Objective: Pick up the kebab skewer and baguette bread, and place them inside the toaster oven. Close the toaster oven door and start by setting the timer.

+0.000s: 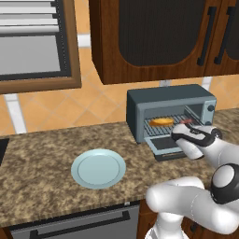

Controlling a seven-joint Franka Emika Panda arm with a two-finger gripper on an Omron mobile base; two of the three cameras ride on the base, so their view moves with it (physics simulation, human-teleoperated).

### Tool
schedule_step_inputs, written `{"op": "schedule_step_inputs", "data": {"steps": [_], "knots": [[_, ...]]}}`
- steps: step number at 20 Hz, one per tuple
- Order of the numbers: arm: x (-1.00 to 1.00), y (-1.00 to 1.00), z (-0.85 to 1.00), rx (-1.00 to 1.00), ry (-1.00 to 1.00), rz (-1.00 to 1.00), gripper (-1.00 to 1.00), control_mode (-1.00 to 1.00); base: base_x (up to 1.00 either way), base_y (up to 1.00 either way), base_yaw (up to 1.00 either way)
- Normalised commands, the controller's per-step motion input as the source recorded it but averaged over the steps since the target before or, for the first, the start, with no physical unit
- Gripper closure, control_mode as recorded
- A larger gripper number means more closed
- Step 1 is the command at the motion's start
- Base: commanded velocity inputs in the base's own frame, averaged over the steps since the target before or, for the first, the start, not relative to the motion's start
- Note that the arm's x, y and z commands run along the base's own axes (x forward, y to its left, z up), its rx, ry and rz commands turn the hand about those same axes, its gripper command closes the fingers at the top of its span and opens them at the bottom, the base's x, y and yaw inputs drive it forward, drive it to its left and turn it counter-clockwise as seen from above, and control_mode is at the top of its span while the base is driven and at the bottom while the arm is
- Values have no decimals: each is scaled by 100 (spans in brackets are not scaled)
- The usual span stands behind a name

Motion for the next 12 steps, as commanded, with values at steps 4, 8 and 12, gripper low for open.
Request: {"op": "schedule_step_inputs", "data": {"steps": [4,8,12], "knots": [[18,0,5,0,0,0,-100,-100,0,0,0],[18,0,0,0,0,0,-100,-100,0,0,0],[25,0,0,0,-1,0,-100,-100,0,0,0]]}}
